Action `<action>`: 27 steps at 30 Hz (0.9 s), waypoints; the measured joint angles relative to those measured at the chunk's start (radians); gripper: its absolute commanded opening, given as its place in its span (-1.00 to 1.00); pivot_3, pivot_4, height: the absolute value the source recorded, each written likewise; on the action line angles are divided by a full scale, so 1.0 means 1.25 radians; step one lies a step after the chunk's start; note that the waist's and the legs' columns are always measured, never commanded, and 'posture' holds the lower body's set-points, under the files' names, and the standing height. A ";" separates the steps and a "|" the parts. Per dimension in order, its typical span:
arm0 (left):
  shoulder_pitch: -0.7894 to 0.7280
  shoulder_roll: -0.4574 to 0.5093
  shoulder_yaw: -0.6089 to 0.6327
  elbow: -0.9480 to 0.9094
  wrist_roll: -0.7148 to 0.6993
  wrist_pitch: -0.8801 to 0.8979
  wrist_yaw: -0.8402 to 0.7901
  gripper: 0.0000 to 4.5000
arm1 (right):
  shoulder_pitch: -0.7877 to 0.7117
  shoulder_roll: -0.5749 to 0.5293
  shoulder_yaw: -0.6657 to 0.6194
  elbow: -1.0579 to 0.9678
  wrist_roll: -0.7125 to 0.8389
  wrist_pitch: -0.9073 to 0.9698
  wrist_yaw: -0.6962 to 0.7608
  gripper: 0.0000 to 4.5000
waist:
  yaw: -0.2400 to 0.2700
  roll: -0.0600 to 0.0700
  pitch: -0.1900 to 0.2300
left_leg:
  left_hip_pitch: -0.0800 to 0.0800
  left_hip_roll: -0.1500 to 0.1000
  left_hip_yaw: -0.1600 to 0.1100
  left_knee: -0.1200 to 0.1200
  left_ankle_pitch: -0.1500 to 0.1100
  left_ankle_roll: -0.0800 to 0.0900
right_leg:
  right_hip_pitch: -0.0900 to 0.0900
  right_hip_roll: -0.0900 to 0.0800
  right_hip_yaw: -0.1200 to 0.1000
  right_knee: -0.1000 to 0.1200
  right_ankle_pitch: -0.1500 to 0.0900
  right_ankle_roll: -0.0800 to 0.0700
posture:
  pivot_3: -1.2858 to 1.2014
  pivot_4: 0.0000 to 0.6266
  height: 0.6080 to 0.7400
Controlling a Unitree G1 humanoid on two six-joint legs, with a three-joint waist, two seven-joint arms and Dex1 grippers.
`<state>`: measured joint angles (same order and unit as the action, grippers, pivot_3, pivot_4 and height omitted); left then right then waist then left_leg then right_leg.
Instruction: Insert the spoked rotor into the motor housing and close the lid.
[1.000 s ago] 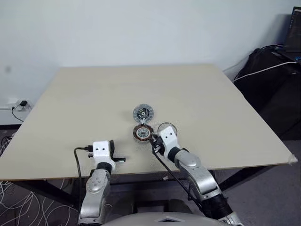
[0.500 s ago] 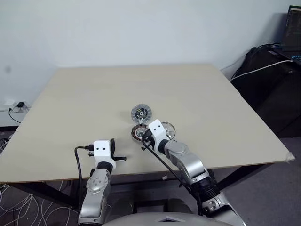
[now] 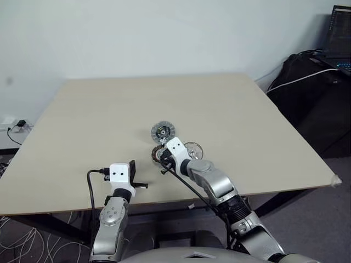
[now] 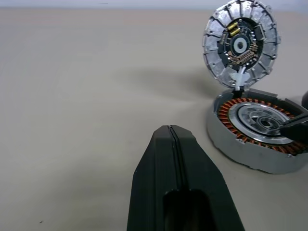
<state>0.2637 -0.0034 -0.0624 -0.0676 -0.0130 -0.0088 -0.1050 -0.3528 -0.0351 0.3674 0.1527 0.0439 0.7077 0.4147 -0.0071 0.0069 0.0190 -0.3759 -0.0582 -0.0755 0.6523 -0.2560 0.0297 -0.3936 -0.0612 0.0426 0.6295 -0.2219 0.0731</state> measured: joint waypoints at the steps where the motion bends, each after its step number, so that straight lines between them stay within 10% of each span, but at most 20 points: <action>1: 0.000 0.002 -0.001 0.000 0.000 0.000 -0.003 -1.00 | -0.002 0.000 0.000 0.006 -0.001 0.000 0.000 -0.98 | -0.002 0.000 0.000 | 0.000 0.000 0.000 0.000 0.000 0.000 | 0.000 0.000 0.000 0.000 0.000 0.000 | 0.03 -1.00 1.00; 27: 0.027 0.068 -0.038 -0.008 -0.062 0.041 -0.144 -1.00 | -0.047 0.006 -0.010 0.087 -0.005 -0.022 -0.004 -0.98 | -0.010 0.002 0.001 | 0.000 0.000 0.000 -0.001 0.000 0.000 | -0.001 0.000 0.000 0.000 0.000 -0.001 | 0.03 -1.00 1.00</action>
<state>0.2978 0.0820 -0.1100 -0.0781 -0.0902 0.0429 -0.2846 -0.4120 -0.0273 0.3549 0.2619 0.0375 0.6802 0.4100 -0.0196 0.0089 0.0201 -0.3759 -0.0580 -0.0756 0.6505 -0.2556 0.0300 -0.3947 -0.0612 0.0429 0.6296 -0.2222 0.0723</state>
